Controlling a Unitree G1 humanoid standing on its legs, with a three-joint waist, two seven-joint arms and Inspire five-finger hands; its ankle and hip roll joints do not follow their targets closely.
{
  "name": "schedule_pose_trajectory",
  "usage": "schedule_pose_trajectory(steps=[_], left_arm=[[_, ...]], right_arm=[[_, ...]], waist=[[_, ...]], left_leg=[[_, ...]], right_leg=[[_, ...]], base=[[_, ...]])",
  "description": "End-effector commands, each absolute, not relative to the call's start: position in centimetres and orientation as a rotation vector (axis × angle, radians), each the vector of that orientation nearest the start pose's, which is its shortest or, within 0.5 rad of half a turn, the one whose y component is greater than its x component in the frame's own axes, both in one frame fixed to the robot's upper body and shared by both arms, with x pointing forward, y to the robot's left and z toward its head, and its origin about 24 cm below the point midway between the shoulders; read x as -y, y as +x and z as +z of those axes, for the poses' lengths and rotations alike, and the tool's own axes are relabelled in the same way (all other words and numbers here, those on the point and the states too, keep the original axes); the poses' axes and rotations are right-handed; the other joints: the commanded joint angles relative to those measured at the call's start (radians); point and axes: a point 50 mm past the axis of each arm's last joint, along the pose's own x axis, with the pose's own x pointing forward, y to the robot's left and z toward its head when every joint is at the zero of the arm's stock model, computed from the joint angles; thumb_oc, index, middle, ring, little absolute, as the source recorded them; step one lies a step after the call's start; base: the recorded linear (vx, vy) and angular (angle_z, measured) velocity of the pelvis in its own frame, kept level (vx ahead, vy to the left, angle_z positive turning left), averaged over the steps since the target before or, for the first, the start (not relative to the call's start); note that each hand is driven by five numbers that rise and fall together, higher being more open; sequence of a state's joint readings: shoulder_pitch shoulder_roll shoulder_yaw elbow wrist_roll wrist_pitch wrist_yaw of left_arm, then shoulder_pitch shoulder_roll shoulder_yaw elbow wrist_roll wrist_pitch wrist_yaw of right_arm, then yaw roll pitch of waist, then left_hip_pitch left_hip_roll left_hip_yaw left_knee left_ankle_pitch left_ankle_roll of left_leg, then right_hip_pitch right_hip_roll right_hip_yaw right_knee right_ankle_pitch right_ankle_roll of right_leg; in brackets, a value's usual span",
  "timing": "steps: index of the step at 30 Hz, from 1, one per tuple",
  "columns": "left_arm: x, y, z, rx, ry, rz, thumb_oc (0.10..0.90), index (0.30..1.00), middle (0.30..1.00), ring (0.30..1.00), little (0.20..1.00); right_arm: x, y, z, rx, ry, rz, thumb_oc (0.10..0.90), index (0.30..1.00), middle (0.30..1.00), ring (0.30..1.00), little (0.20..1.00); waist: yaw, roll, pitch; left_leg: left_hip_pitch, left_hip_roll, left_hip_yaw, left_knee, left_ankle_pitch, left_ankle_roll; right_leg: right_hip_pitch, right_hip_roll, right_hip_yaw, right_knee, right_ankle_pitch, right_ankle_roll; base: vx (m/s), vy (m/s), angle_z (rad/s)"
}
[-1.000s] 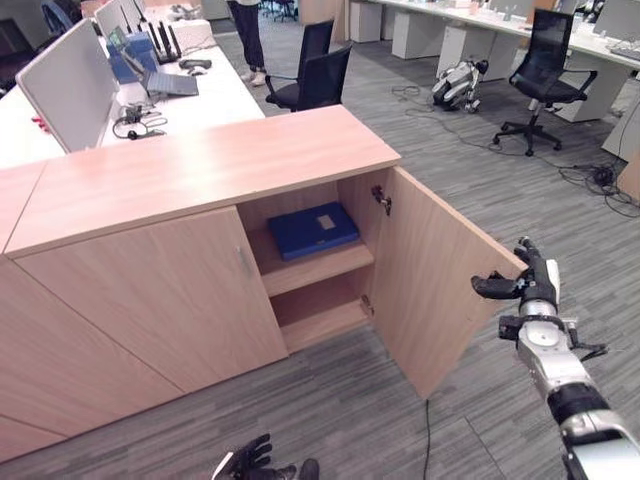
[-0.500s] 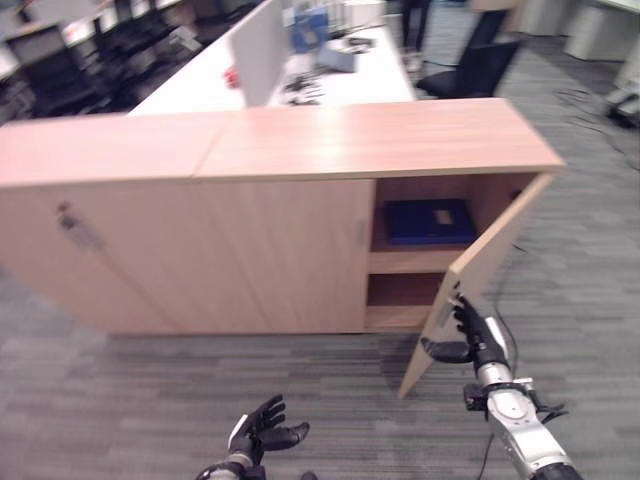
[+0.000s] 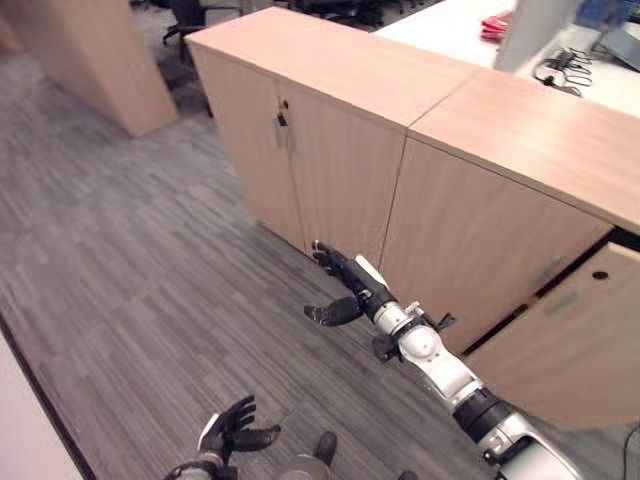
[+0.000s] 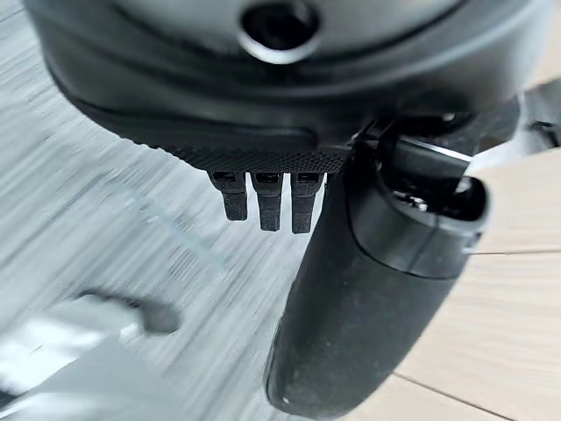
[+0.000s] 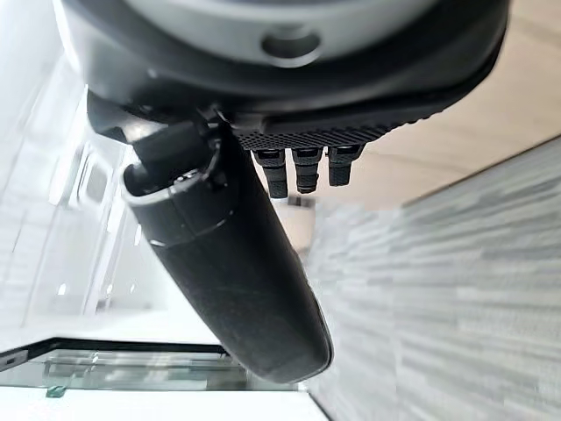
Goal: Put the empty folder in the office cabinet
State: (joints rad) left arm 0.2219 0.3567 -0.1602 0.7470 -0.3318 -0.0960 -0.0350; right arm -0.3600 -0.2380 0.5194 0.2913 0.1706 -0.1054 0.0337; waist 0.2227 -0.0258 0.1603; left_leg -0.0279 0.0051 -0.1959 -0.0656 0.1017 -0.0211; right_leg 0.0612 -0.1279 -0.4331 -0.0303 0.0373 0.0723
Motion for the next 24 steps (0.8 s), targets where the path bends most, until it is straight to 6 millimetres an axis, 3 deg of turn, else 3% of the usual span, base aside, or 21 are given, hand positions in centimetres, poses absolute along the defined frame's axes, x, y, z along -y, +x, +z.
schedule_pose_trajectory(steps=[1, 2, 5, 7, 8, 9, 12, 16, 24], left_arm=[[-24.8, 14.6, -10.6, -0.699, 0.070, 0.095, 0.800, 0.900, 0.900, 0.900, 0.900], [-24.8, 14.6, -10.6, -0.700, 0.070, 0.095, 0.800, 0.900, 0.900, 0.900, 0.900], [-24.7, 14.2, -10.7, -0.708, 0.069, 0.083, 0.800, 0.900, 0.900, 0.900, 0.900], [-24.7, 14.0, -10.8, -0.716, 0.077, 0.075, 0.800, 0.900, 0.900, 0.900, 0.900], [-24.8, 14.0, -10.7, -0.714, 0.078, 0.076, 0.800, 0.900, 0.900, 0.900, 0.900], [-24.8, 14.0, -10.7, -0.714, 0.078, 0.076, 0.800, 0.900, 0.900, 0.900, 0.900], [-25.2, 13.8, -10.8, -0.728, 0.092, 0.095, 0.800, 0.900, 0.900, 0.900, 0.900], [-25.4, 13.7, -10.9, -0.742, 0.102, 0.103, 0.800, 0.900, 0.900, 0.900, 0.900], [-25.7, 12.7, -11.7, -0.815, 0.144, 0.100, 0.800, 0.900, 0.900, 0.900, 0.900]], right_arm=[[10.8, 28.0, 3.9, 0.045, -0.297, 0.497, 0.800, 0.900, 0.900, 0.900, 0.900], [10.8, 28.0, 3.9, 0.045, -0.297, 0.497, 0.800, 0.900, 0.900, 0.900, 0.900], [14.6, 25.3, -1.6, -0.204, -0.391, 0.407, 0.800, 0.900, 0.900, 0.900, 0.900], [16.8, 23.6, -4.1, -0.327, -0.430, 0.340, 0.800, 0.900, 0.900, 0.900, 0.900], [19.3, 21.9, -6.0, -0.433, -0.464, 0.254, 0.800, 0.900, 0.900, 0.900, 0.900], [19.3, 21.8, -6.0, -0.433, -0.464, 0.253, 0.800, 0.900, 0.900, 0.900, 0.900], [22.0, 19.8, -8.0, -0.566, -0.468, 0.128, 0.800, 0.900, 0.900, 0.900, 0.900], [24.4, 18.7, -9.0, -0.655, -0.491, 0.019, 0.800, 0.900, 0.900, 0.900, 0.900], [25.6, 17.6, -10.0, -0.733, -0.384, -0.107, 0.800, 0.900, 0.900, 0.900, 0.900]], waist=[[-0.041, 0.005, -0.044], [-0.042, 0.004, -0.046], [-0.062, 0.009, -0.051], [-0.075, 0.011, -0.053], [-0.092, 0.014, -0.053], [-0.092, 0.013, -0.054], [-0.119, 0.016, -0.057], [-0.141, 0.024, -0.055], [-0.175, 0.039, -0.051]], left_leg=[[0.077, -0.022, 0.082, -0.004, -0.144, 0.012], [0.073, -0.024, 0.080, -0.003, -0.142, 0.013], [0.080, -0.020, 0.079, -0.010, -0.143, 0.009], [0.088, -0.017, 0.082, -0.013, -0.146, 0.006], [0.093, -0.013, 0.088, -0.015, -0.147, 0.003], [0.092, -0.013, 0.087, -0.015, -0.147, 0.003], [0.102, -0.006, 0.105, -0.019, -0.148, -0.001], [0.110, 0.002, 0.140, -0.022, -0.151, -0.004], [0.133, 0.016, 0.204, -0.022, -0.159, -0.007]], right_leg=[[0.020, -0.038, 0.018, 0.045, -0.080, 0.069], [0.017, -0.039, 0.016, 0.044, -0.077, 0.069], [0.032, -0.036, 0.009, 0.024, -0.076, 0.068], [0.042, -0.031, 0.009, 0.012, -0.075, 0.068], [0.049, -0.028, 0.011, 0.000, -0.075, 0.067], [0.048, -0.028, 0.010, 0.000, -0.074, 0.067], [0.061, -0.023, 0.020, -0.028, -0.067, 0.067], [0.064, -0.019, 0.042, -0.051, -0.055, 0.070], [0.060, -0.017, 0.084, -0.057, -0.045, 0.073]], base=[[0.07, -0.031, -0.03], [0.06, -0.032, 0.01], [0.03, -0.030, -0.03], [0.05, -0.066, -0.14], [0.04, -0.066, -0.11], [0.03, -0.063, -0.04], [0.03, -0.072, -0.16], [0.00, -0.062, -0.29], [0.01, -0.029, -0.28]])
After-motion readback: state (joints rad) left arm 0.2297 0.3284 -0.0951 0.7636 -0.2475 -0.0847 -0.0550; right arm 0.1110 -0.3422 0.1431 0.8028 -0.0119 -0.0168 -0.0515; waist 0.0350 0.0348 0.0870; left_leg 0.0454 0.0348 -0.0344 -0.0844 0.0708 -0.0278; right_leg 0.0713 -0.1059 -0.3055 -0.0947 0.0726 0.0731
